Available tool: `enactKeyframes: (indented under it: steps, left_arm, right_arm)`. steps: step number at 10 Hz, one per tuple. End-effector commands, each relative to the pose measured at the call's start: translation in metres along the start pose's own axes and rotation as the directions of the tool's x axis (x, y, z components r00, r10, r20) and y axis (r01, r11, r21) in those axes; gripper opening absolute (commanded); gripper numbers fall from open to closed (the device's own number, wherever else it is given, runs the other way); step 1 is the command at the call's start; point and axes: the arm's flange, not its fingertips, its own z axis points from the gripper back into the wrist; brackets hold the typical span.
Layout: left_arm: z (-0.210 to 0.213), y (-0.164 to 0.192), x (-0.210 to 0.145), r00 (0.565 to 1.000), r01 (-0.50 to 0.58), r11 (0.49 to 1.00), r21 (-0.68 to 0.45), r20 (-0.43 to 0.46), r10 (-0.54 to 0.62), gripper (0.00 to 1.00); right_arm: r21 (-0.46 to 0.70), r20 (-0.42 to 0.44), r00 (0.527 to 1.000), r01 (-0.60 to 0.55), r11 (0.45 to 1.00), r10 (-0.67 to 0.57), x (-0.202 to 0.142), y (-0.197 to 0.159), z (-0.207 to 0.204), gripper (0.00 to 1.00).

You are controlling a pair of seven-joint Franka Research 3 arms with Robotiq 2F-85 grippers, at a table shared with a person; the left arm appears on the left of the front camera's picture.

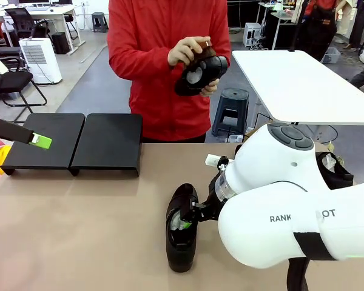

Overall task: Organize the shoes by placing them on the stand.
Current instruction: Place the Shoe from the middle of the table onto the Shoes Stand.

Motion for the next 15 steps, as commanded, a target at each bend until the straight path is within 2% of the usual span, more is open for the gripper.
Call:
enactKeyframes:
  steps: [1,2,3,5,6,8,9,10,11,12,13,14,15]
  left_arm:
    - [0.0,0.001,0.0,1.0,0.014,1.0,-0.015,0.009,-0.014,1.0]
    - [0.0,0.0,0.0,1.0,0.0,1.0,0.0,0.0,0.0,1.0]
    - [-0.011,-0.022,-0.002,1.0,0.022,0.999,-0.044,0.016,-0.021,1.0]
    - [-0.02,-0.076,-0.006,0.999,0.052,0.998,-0.025,-0.004,-0.052,1.0]
    - [-0.021,-0.103,-0.008,0.999,0.047,0.999,-0.016,0.015,-0.046,1.0]
    - [-0.029,-0.142,-0.011,0.996,-0.061,0.996,-0.064,-0.074,0.056,1.0]
    - [-0.038,-0.156,-0.013,0.983,-0.097,0.993,-0.074,-0.162,0.084,1.0]
    - [-0.042,-0.158,-0.014,0.966,-0.11,0.994,-0.02,-0.237,0.103,1.0]
    - [-0.03,-0.144,0.025,0.994,-0.029,0.999,-0.046,-0.109,0.024,1.0]
    - [-0.03,-0.144,0.025,0.994,-0.029,0.999,-0.046,-0.109,0.024,1.0]
    - [-0.03,-0.144,0.025,0.994,-0.029,0.999,-0.046,-0.109,0.024,1.0]
    - [-0.037,-0.156,0.021,0.985,-0.064,0.997,-0.036,-0.161,0.058,1.0]
    - [-0.048,-0.188,0.013,0.978,-0.015,1.0,0.003,-0.207,0.015,1.0]
  right_arm:
    - [0.0,0.0,1.0,0.0,1.0,0.0,0.0,0.0,0.0,1.0]
    - [-0.013,0.038,0.998,-0.045,0.999,0.046,-0.011,-0.005,0.029,1.0]
    - [0.004,0.061,0.998,-0.036,0.999,0.036,-0.011,-0.019,0.055,1.0]
    - [-0.014,0.163,0.986,0.031,0.999,-0.029,-0.006,-0.054,0.109,1.0]
    - [-0.027,0.182,0.979,0.101,0.995,-0.094,0.001,-0.078,0.125,1.0]
    - [-0.074,0.171,0.967,0.205,0.976,-0.19,0.01,-0.111,0.134,1.0]
    - [-0.158,0.117,0.978,0.188,0.969,-0.171,0.014,-0.124,0.129,1.0]
    - [-0.286,0.126,0.963,0.267,0.921,-0.24,0.013,-0.127,0.117,1.0]
    - [-0.086,0.158,0.974,0.18,0.98,-0.165,0.058,-0.09,0.154,1.0]
    - [-0.086,0.158,0.974,0.18,0.98,-0.165,0.058,-0.09,0.154,1.0]
    - [-0.181,0.135,0.97,0.225,0.957,-0.202,0.06,-0.108,0.146,1.0]
    - [-0.3,0.171,0.972,0.206,0.932,-0.159,0.061,-0.102,0.136,1.0]
    - [-0.312,0.188,0.952,0.293,0.904,-0.243,0.074,-0.121,0.148,1.0]
